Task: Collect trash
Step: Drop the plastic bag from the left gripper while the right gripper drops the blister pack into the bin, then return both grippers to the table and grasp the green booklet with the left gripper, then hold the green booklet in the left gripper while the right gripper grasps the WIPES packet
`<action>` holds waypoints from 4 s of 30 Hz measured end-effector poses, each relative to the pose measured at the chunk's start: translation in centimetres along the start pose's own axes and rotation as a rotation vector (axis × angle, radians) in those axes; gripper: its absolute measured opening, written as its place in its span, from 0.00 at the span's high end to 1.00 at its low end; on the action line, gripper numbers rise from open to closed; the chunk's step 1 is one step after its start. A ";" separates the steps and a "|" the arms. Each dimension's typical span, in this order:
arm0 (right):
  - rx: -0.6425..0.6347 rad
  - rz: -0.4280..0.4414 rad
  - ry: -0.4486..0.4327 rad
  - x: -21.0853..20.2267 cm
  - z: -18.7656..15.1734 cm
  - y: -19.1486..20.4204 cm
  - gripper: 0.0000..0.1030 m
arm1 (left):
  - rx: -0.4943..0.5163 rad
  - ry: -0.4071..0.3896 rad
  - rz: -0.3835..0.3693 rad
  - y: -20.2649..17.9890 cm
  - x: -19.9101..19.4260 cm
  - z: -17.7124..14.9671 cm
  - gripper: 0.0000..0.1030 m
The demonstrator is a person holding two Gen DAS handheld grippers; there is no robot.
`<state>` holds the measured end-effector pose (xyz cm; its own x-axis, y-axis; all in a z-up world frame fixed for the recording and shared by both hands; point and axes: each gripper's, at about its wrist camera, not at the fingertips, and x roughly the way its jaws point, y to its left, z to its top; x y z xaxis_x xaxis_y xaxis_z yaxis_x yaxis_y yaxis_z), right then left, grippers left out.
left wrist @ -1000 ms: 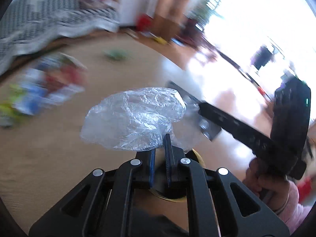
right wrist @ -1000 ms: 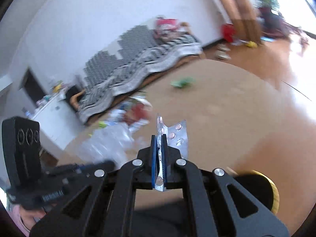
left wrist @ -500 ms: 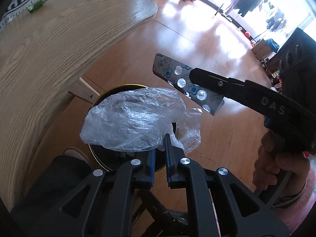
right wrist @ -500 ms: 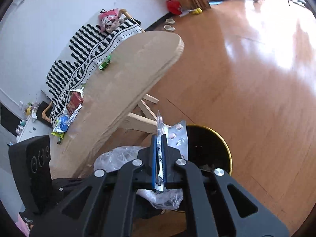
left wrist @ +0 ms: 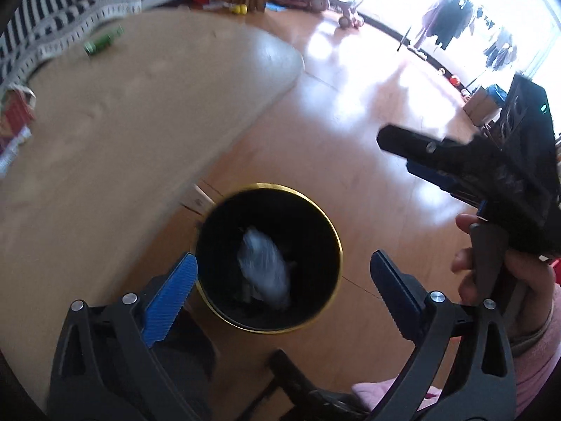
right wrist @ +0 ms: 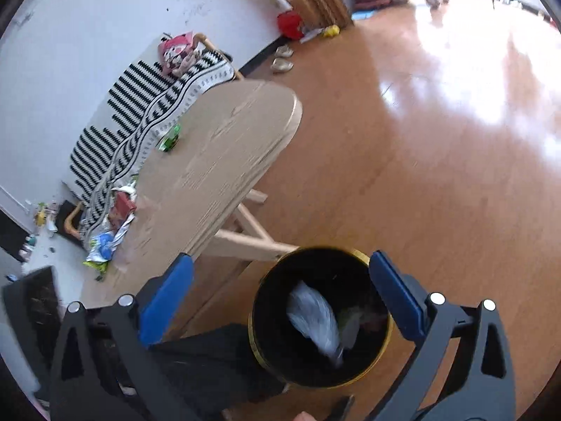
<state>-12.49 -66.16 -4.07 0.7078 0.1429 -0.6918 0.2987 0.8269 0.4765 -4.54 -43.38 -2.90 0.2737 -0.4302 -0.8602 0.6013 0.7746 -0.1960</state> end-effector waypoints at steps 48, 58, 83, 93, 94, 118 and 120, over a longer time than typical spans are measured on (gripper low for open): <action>-0.612 0.265 0.079 22.4 -4.2 46.2 0.06 | -0.526 -0.149 0.526 42.8 -9.8 -6.1 0.06; -0.735 0.138 0.132 27.2 -8.0 49.3 0.06 | -0.507 -0.184 0.547 45.0 -10.3 -7.3 0.06; -0.537 0.226 0.241 27.9 -7.8 47.1 0.53 | -0.364 -0.212 0.499 42.7 -9.6 -5.6 0.47; -0.474 0.385 0.330 27.1 -6.6 45.5 0.58 | -0.437 -0.266 0.471 42.5 -12.5 -5.7 0.48; -0.504 0.374 0.304 26.6 -6.5 45.6 0.58 | -0.440 -0.274 0.474 42.4 -12.9 -5.9 0.48; -0.566 0.332 0.286 26.1 -7.5 45.3 0.58 | -0.485 -0.227 0.479 43.2 -13.9 -8.8 0.48; -0.573 0.328 0.279 26.0 -7.6 45.4 0.58 | -0.487 -0.227 0.488 43.2 -14.1 -9.0 0.48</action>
<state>14.61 -20.80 -4.50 0.4908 0.5035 -0.7111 -0.3391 0.8622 0.3764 10.81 0.33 -3.51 0.6068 -0.0270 -0.7944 -0.0175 0.9987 -0.0474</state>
